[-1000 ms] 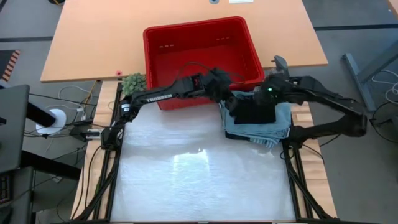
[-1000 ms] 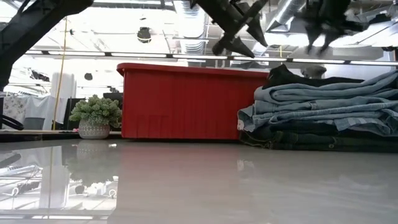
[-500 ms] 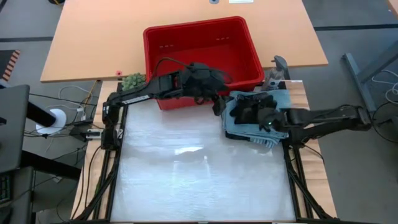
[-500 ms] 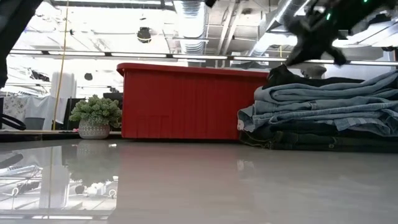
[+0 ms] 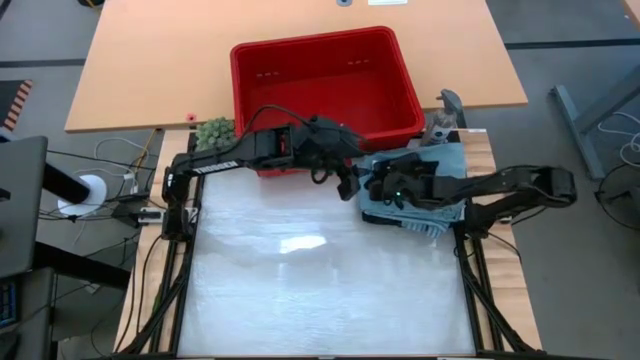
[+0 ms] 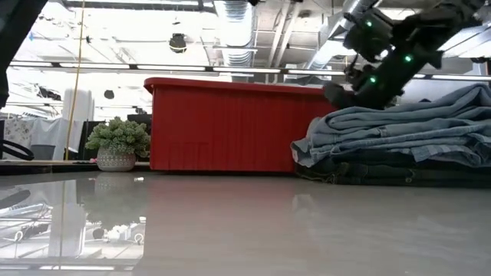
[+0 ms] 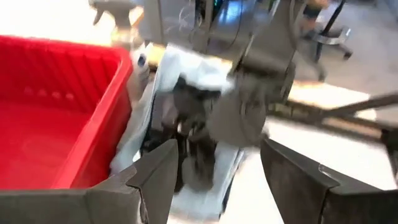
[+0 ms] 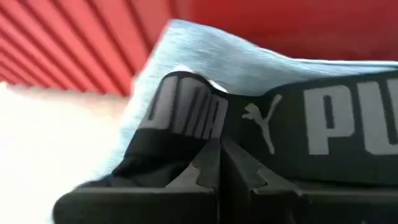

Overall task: Fold Laundry from Bin
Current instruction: Stack the folded black boxer short on top of the folded blue pants, then put the stacked clothes into the red laundry bin

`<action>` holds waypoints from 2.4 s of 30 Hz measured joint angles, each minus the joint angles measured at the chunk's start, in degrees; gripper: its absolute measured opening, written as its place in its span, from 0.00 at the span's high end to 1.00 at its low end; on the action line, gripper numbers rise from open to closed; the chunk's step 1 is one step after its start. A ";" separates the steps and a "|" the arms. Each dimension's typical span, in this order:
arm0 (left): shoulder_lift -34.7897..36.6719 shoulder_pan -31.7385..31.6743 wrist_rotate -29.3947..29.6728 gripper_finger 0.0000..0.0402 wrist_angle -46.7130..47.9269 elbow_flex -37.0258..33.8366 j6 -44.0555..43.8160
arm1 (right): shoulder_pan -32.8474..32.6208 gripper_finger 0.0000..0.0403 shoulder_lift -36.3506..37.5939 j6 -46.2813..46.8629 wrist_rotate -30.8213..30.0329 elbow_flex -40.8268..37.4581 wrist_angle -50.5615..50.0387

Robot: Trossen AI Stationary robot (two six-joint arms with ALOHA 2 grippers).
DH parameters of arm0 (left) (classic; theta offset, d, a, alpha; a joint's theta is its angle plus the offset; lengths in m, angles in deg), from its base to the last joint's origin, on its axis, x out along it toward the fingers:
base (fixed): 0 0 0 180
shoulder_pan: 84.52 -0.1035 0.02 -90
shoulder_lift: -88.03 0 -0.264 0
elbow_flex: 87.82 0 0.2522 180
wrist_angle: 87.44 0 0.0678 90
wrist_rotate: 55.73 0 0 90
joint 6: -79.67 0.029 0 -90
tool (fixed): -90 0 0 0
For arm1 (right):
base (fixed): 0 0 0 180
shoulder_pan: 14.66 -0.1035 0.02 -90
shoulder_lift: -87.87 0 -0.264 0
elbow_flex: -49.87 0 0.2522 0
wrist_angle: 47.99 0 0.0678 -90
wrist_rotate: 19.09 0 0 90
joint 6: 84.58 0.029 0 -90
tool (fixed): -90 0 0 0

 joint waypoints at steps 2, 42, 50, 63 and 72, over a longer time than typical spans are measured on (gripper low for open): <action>0.56 0.00 0.45 0.46 3.37 0.00 0.02 | 0.11 0.89 0.27 -1.62 1.45 2.05 -0.49; -8.95 1.91 -10.14 0.27 -75.69 -61.20 -50.99 | -0.14 0.51 39.92 -5.74 7.40 23.92 -49.78; -17.87 1.70 -7.21 0.26 -55.10 -43.60 -44.95 | -0.19 0.51 39.94 -4.27 9.05 23.92 -48.79; -22.80 2.24 0.73 0.43 -46.94 -34.80 -54.65 | -0.19 0.53 39.94 -4.19 10.86 23.92 -47.81; -22.75 2.20 0.37 0.97 -45.92 -34.87 -54.67 | -0.19 0.57 39.94 -4.21 11.00 23.92 -47.82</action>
